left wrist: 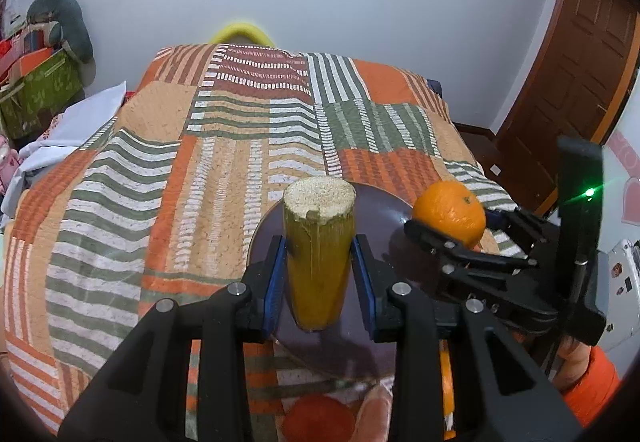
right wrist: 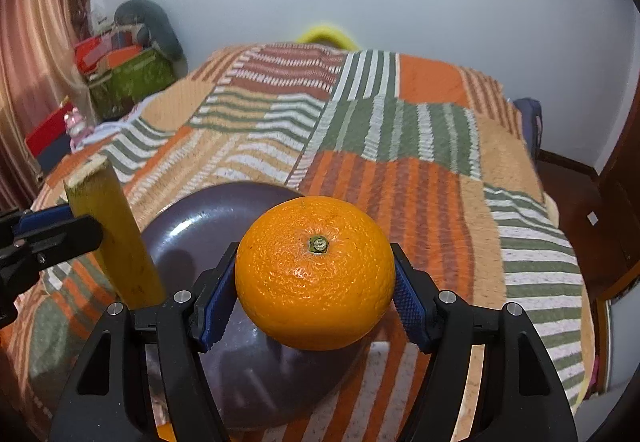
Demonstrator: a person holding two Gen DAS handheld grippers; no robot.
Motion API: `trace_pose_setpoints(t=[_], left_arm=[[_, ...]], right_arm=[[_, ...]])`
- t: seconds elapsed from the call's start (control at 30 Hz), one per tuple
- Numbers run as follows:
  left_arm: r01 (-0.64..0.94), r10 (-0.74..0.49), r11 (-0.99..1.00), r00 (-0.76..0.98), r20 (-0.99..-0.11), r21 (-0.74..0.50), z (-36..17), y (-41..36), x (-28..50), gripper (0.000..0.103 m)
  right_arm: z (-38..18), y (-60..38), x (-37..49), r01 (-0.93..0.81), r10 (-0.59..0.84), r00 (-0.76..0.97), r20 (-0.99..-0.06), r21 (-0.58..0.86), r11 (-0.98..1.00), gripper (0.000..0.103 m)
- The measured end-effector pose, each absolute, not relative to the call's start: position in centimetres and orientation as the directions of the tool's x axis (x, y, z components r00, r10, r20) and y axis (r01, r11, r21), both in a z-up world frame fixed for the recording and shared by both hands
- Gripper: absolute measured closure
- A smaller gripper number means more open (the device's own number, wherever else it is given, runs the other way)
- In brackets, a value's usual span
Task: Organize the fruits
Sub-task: 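Place the corn cob on the purple plate with the left tool while the right places the orange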
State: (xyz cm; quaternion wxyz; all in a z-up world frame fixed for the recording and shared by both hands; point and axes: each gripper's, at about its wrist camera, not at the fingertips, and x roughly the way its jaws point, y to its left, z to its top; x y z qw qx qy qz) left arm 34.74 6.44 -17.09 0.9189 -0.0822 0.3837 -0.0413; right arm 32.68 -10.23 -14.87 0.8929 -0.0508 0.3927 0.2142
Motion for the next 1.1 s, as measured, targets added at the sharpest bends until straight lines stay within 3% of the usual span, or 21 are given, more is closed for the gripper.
trace_pose_setpoints(t=[0.4,0.47,0.53,0.77,0.97,1.1], left_arm=[[0.001,-0.113,0.987,0.708,-0.697,-0.159,-17.8,6.8,37.0,0.073],[-0.005,-0.112,0.987,0.703,-0.702,-0.162,-17.9,7.1,37.1,0.073],[-0.010,-0.105,0.988,0.701,-0.705,-0.157,-18.0,7.3,36.9,0.073],[-0.019,-0.083,0.991,0.697,-0.713,-0.133,-17.3,7.4,34.9,0.073],[-0.004,-0.080,0.993,0.712,-0.697,-0.118,-15.4,7.3,31.8,0.066],[-0.001,-0.071,0.994,0.730,-0.679,-0.105,-13.8,7.1,29.2,0.054]], right_arm=[[-17.5,-9.0,34.5,-0.456,0.308,0.501,-0.809,0.056,0.888,0.035],[-17.0,-9.2,34.3,-0.464,0.332,0.510,-0.794,0.071,0.883,0.032],[-16.1,-9.4,34.0,-0.463,0.337,0.535,-0.775,0.065,0.884,0.020],[-13.2,-10.4,31.9,-0.447,0.333,0.590,-0.736,0.046,0.893,0.019],[-11.1,-11.1,29.1,-0.437,0.329,0.619,-0.713,0.035,0.899,0.019],[-10.0,-11.9,26.7,-0.430,0.335,0.627,-0.704,0.046,0.901,0.019]])
